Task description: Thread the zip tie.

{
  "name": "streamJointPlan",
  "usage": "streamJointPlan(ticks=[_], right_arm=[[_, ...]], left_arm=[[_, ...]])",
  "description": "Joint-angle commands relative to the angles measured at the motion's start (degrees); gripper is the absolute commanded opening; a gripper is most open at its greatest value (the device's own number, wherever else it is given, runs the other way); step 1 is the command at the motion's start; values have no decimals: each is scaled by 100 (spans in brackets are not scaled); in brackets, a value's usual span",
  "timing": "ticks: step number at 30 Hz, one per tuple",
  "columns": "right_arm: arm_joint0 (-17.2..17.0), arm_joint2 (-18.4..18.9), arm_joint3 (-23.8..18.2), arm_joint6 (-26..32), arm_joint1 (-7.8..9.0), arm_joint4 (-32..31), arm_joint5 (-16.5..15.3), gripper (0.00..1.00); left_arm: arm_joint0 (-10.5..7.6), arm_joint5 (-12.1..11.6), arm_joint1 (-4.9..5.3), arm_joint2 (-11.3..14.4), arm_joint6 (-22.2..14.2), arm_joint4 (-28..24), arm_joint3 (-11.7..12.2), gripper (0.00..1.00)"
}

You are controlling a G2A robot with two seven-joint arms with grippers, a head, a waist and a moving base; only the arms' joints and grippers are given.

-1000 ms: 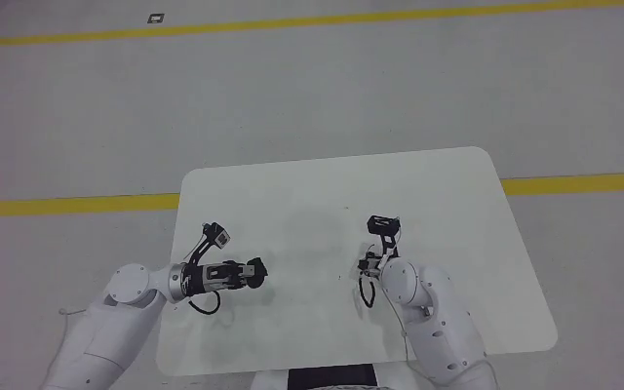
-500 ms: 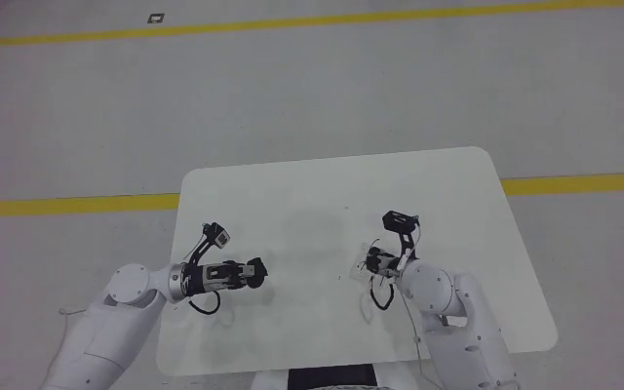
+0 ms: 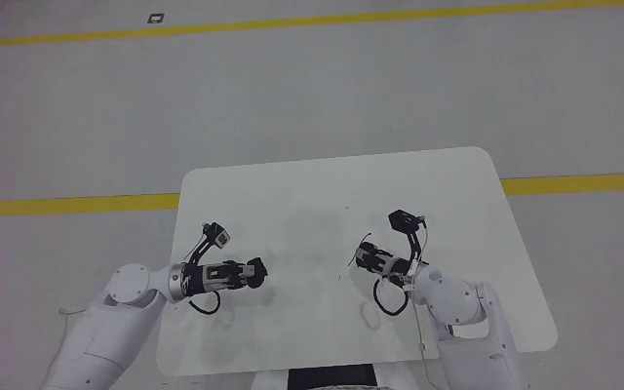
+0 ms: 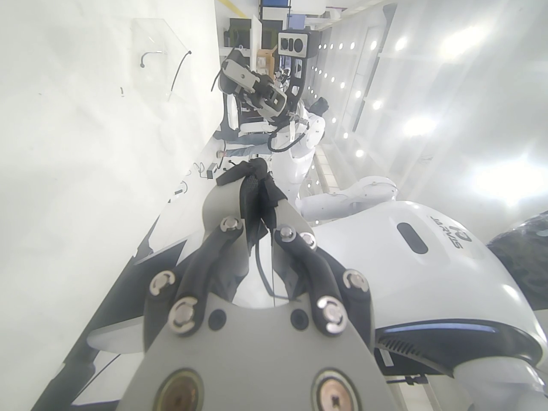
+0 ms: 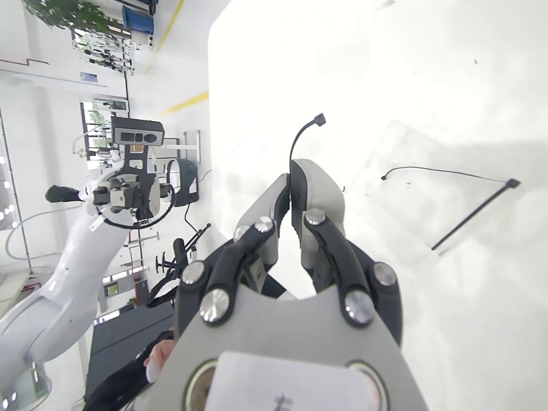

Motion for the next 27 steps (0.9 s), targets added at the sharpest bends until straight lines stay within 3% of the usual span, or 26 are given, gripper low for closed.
streamJointPlan(ticks=[1, 6, 12, 17, 23, 27], right_arm=[[0, 0, 0, 0, 0, 1, -1, 0], [3, 0, -9, -50, 0, 15, -7, 0], [-393, -298, -530, -1332, 19, -482, -112, 0], [-778, -842, -900, -2116, 26, -962, -46, 0], [-865, -1381, -844, -2530, 36, -1348, 154, 0], [-786, -1492, -726, -2475, 47, -1233, 296, 0]], left_arm=[[0, 0, 0, 0, 0, 0, 0, 0], [0, 0, 0, 0, 0, 0, 0, 0], [124, 0, -78, 171, 555, -192, 54, 0], [160, 0, -192, 310, 828, -242, 77, 0], [-19, 0, -328, 607, 669, -155, 131, 0], [-209, 0, -405, 796, 771, -42, 238, 0]])
